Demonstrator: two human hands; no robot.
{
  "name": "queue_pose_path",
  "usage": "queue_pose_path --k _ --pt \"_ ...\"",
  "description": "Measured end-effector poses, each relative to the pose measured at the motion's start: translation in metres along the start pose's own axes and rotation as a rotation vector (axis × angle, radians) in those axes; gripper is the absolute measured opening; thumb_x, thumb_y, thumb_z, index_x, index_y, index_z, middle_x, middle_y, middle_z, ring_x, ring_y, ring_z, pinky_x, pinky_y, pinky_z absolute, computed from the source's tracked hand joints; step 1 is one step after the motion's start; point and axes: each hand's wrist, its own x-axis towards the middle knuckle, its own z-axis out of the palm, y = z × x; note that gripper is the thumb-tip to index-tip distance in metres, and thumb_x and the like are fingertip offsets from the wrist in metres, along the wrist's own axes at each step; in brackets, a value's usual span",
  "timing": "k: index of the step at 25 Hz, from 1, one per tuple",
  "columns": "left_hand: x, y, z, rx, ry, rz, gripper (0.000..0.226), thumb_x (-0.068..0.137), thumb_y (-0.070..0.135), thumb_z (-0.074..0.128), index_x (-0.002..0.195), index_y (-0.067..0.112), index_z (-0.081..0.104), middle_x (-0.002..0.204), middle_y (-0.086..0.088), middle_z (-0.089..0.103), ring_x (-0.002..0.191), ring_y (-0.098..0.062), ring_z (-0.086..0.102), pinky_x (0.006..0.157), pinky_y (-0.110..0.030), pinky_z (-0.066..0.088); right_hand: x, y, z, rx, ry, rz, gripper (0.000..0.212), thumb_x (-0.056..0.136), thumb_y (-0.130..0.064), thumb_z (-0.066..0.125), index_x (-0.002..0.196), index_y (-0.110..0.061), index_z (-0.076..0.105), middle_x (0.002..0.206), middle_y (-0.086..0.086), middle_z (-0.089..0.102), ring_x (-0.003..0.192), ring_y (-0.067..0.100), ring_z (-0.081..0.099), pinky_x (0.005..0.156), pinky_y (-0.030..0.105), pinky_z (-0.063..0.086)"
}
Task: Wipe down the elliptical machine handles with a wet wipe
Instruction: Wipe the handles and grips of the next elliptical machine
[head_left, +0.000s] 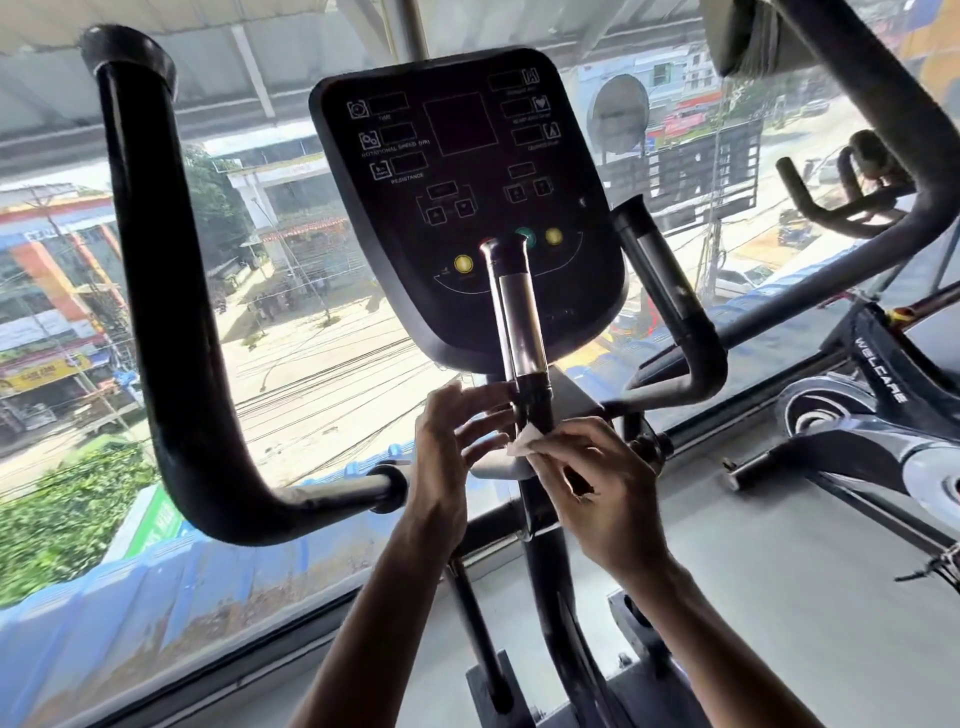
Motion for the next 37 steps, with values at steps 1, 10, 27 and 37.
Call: queue_pose_path --k 1,10,27,37 --pt "0.0 0.001 0.001 0.009 0.006 0.001 0.056 0.104 0.032 0.025 0.111 0.0 0.071 0.11 -0.009 0.076 0.105 -0.032 0.069 0.091 -0.043 0.049 0.003 -0.004 0.005 -0.002 0.068 0.061 0.013 0.087 -0.004 0.076 0.098 -0.009 0.079 0.096 0.002 0.068 0.089 0.008 0.066 0.085 0.016 0.051" --pt "-0.001 0.006 0.004 0.188 -0.008 0.028 0.036 0.103 0.021 0.038 0.108 0.01 0.072 0.106 -0.002 0.077 0.1 -0.021 0.072 0.084 -0.034 0.052 -0.034 -0.012 0.035 0.019 0.302 0.173 0.014 0.084 -0.001 0.076 0.096 -0.008 0.076 0.1 0.0 0.067 0.096 0.006 0.063 0.081 0.02 0.055" --pt "-0.008 -0.024 -0.005 0.7 -0.067 0.101 0.02 0.082 0.017 0.08 0.1 0.022 0.073 0.092 0.007 0.077 0.091 -0.007 0.073 0.073 -0.033 0.057 -0.037 -0.038 0.09 1.201 0.767 1.49 0.008 0.091 0.004 0.063 0.095 0.005 0.07 0.081 0.01 0.071 0.074 0.015 0.069 0.077 0.025 0.058" --pt "-0.011 -0.027 0.003 0.803 0.018 0.117 0.037 0.067 0.042 0.078 0.101 0.029 0.069 0.091 0.006 0.077 0.092 -0.016 0.074 0.078 -0.053 0.061 -0.033 -0.028 0.11 1.272 0.807 1.594 0.01 0.091 0.002 0.067 0.097 0.01 0.069 0.075 0.008 0.073 0.063 0.01 0.07 0.058 0.018 0.056"
